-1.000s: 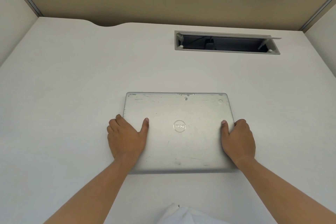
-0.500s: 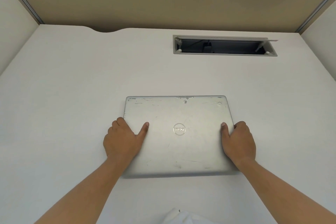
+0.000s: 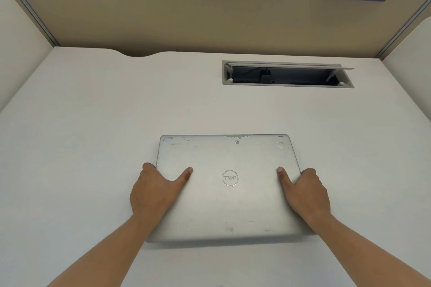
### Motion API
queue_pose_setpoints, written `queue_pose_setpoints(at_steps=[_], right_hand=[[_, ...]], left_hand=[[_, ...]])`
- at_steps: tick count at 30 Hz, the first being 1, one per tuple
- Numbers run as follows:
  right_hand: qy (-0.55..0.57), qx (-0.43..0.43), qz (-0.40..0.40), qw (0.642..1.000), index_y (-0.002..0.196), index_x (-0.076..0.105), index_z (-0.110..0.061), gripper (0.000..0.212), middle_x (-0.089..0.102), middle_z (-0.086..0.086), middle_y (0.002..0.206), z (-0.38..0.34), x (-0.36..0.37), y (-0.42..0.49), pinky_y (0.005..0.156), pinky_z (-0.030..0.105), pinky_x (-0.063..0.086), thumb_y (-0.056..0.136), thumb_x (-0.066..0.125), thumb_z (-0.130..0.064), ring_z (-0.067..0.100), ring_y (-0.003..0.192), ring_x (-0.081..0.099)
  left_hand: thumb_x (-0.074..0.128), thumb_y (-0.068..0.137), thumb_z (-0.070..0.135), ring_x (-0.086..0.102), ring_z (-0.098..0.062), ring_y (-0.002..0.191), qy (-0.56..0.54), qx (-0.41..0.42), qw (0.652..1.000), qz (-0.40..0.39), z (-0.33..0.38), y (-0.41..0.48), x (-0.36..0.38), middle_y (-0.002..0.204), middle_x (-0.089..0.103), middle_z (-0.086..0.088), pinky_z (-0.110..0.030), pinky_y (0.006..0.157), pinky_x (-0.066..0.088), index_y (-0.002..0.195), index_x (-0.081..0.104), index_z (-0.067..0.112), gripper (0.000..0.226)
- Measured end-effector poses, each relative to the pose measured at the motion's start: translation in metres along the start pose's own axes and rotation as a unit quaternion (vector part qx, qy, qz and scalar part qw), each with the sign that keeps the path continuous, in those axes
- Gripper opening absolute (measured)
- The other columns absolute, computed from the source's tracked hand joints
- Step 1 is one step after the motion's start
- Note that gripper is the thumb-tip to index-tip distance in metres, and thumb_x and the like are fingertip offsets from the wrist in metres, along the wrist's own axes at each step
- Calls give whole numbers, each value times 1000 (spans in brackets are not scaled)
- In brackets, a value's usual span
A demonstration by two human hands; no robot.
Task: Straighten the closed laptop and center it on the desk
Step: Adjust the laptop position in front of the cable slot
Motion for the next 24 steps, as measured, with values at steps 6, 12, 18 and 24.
queue_pose_setpoints(at_steps=[6, 12, 18, 24], right_hand=[[26, -9, 8, 1000, 86, 42, -7, 67, 54, 7, 80, -15, -2, 17, 62, 39, 44, 79, 44, -74, 32, 73, 55], [38, -31, 25, 998, 88, 44, -5, 64, 55, 10, 83, -45, -7, 53, 61, 38, 43, 85, 36, -69, 33, 74, 56], [40, -34, 28, 998, 93, 44, -3, 61, 58, 13, 88, -75, -6, 97, 62, 39, 43, 88, 38, -64, 36, 78, 57], [33, -28, 26, 999, 101, 46, 1, 57, 61, 18, 99, -98, 2, 138, 66, 38, 42, 92, 41, -55, 40, 88, 59]], left_hand=[[49, 40, 97, 55, -18, 66, -14, 11, 1000, -11, 15, 29, -9, 76, 55, 3, -33, 55, 48, 87, 41, 16, 94], [47, 36, 99, 55, -18, 67, -14, 29, 999, -14, 43, 72, -19, 77, 57, 2, -32, 53, 44, 87, 43, 16, 98], [47, 35, 100, 56, -20, 65, -10, 33, 999, -4, 73, 115, -21, 75, 59, 1, -31, 49, 40, 83, 46, 14, 98], [46, 33, 100, 53, -16, 60, -12, 28, 1000, -2, 89, 146, -11, 72, 58, 1, -29, 47, 36, 77, 46, 15, 96]])
Point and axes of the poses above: each hand's wrist, its own y-axis towards the middle knuckle, its own x-axis out of the palm, z = x × y, the point moved 6 cm from there along y, towards the middle knuckle
